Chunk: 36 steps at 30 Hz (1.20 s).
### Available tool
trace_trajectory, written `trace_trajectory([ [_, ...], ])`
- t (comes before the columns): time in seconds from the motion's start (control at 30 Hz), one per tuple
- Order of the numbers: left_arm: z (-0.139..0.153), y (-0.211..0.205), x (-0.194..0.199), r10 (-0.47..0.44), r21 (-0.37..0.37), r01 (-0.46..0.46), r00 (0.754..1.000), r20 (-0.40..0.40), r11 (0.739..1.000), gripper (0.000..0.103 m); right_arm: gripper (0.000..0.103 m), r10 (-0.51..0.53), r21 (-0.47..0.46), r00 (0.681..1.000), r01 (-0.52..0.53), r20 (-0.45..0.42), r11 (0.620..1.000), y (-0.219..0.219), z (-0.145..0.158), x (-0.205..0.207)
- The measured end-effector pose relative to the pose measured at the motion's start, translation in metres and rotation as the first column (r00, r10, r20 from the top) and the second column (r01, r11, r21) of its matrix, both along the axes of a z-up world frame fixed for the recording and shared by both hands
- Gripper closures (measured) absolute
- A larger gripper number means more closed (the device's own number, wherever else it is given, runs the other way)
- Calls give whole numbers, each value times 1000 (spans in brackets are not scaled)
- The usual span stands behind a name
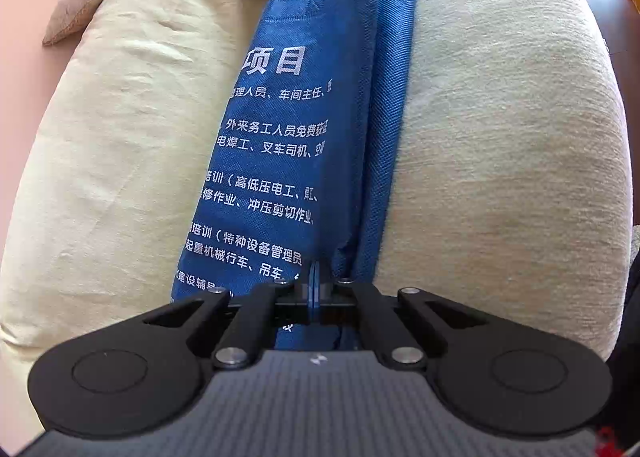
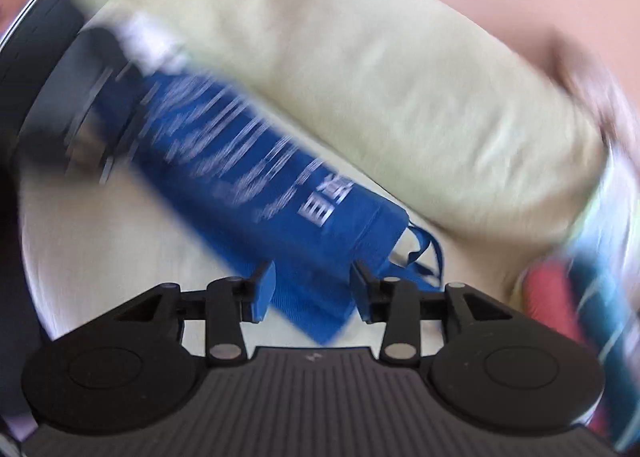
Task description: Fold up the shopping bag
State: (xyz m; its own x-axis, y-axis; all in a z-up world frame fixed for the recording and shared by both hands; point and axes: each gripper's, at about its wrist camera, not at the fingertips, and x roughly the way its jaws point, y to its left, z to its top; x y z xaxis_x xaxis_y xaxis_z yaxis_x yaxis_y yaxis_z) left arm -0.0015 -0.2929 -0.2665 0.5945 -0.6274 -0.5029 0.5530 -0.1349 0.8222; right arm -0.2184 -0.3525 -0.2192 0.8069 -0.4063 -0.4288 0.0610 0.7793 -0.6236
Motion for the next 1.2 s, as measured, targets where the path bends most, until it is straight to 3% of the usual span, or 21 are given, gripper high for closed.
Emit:
trace_trajectory([
  [0.1, 0, -1, -1, -4, -1, 4, 1000, 14, 1000, 103, 69, 72, -220, 993, -91, -92, 971, 6, -21, 1],
  [0.13, 0, 0, -2, -4, -4, 4, 1000, 19, 1000, 103, 76, 83, -256, 991, -107, -103, 961, 5, -25, 4],
  [0.17, 0, 0, -3, -5, -7, 5, 1000, 23, 1000, 103, 93, 94, -291, 989, -124, -115, 949, 4, -28, 7],
  [0.2, 1, 0, -4, -13, -14, 13, 1000, 28, 1000, 103, 95, 99, -313, 987, -134, -124, 940, 2, -31, 10],
  [0.4, 5, 12, -5, -58, -21, 58, 998, 15, 998, 103, 101, 89, -279, 985, -127, -146, 952, -17, -32, 22],
  [0.53, 16, 18, -5, -68, -48, 68, 998, -16, 997, 102, 101, 125, -302, 987, -150, -100, 941, -9, -29, 4],
  [0.63, 35, 13, -9, -90, -101, 85, 994, -54, 991, 92, 102, 121, -324, 983, -159, -135, 933, -5, -45, -3],
  [0.73, 47, 3, -14, -110, -141, 98, 991, -77, 985, 92, 102, 117, -408, 987, -153, -110, 900, 6, -58, -8],
  [0.87, 42, -12, -19, -126, -119, 112, 985, -118, 987, 93, 100, 123, -413, 981, -175, -150, 894, 14, -72, -12],
  [0.97, 32, -19, -17, -109, -86, 98, 985, -132, 991, 103, 100, 113, -387, 982, -165, -155, 907, 11, -68, -7],
  [1.1, 11, -15, -17, -92, -73, 86, 992, -90, 994, 103, 96, 90, -387, 981, -152, -174, 910, 6, -66, 3],
  [1.2, 10, -17, -20, -81, -66, 75, 993, -82, 995, 103, 95, 4, -242, 989, -41, -149, 969, -2, -45, 11],
])
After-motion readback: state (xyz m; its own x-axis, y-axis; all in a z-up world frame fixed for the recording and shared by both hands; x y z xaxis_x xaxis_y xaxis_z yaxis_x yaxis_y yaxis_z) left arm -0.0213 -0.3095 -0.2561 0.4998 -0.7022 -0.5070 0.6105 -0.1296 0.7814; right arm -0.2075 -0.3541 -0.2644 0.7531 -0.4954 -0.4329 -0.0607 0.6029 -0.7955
